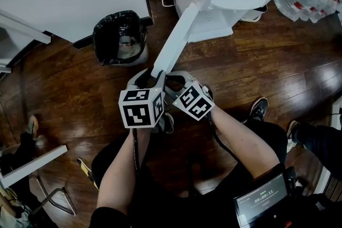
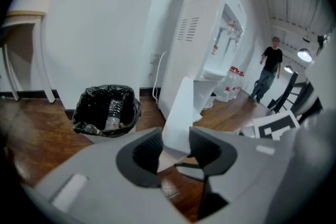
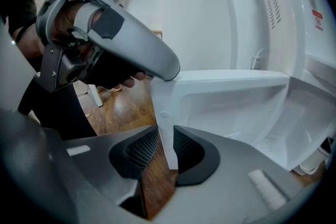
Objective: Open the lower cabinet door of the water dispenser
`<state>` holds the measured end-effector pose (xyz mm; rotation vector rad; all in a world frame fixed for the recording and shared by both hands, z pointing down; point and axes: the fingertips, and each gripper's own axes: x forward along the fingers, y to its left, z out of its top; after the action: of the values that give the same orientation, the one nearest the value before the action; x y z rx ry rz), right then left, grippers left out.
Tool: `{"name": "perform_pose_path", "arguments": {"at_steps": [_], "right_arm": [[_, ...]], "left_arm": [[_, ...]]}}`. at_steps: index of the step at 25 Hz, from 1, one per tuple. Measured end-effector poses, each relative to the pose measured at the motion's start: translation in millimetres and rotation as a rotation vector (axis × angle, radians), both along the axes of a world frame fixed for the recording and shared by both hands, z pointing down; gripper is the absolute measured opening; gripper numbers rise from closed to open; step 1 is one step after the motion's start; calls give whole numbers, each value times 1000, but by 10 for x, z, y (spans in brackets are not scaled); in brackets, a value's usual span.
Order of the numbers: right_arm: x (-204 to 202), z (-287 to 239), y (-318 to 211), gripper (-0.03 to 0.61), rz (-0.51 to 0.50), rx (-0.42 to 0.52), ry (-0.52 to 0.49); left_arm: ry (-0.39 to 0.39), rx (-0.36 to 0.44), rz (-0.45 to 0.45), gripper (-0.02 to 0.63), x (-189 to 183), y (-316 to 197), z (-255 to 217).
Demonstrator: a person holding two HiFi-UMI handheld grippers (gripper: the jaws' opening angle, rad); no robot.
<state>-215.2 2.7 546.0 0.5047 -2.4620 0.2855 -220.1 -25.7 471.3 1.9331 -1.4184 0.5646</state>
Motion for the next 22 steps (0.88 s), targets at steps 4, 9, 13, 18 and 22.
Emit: {"name": "perform_pose_path", "arguments": {"at_steps": [4, 9, 13, 18, 22], "right_arm": [[-85, 1, -54, 94, 7, 3, -7], [-173, -4, -121, 55, 4, 10, 7], [-247, -33, -204, 41, -23, 21, 6], [-321, -46, -269, 15, -60, 18, 10], [-330, -47, -278, 5, -115, 17, 0]], "left_arm": [[-14, 6, -18, 179, -92, -63, -1], [-19, -3, -38, 179, -209, -120, -4], [-20, -7, -49, 179, -296, -208, -19], [-10, -18, -56, 179, -390, -276, -26], [0, -33, -43, 181, -394, -295, -27]]}}
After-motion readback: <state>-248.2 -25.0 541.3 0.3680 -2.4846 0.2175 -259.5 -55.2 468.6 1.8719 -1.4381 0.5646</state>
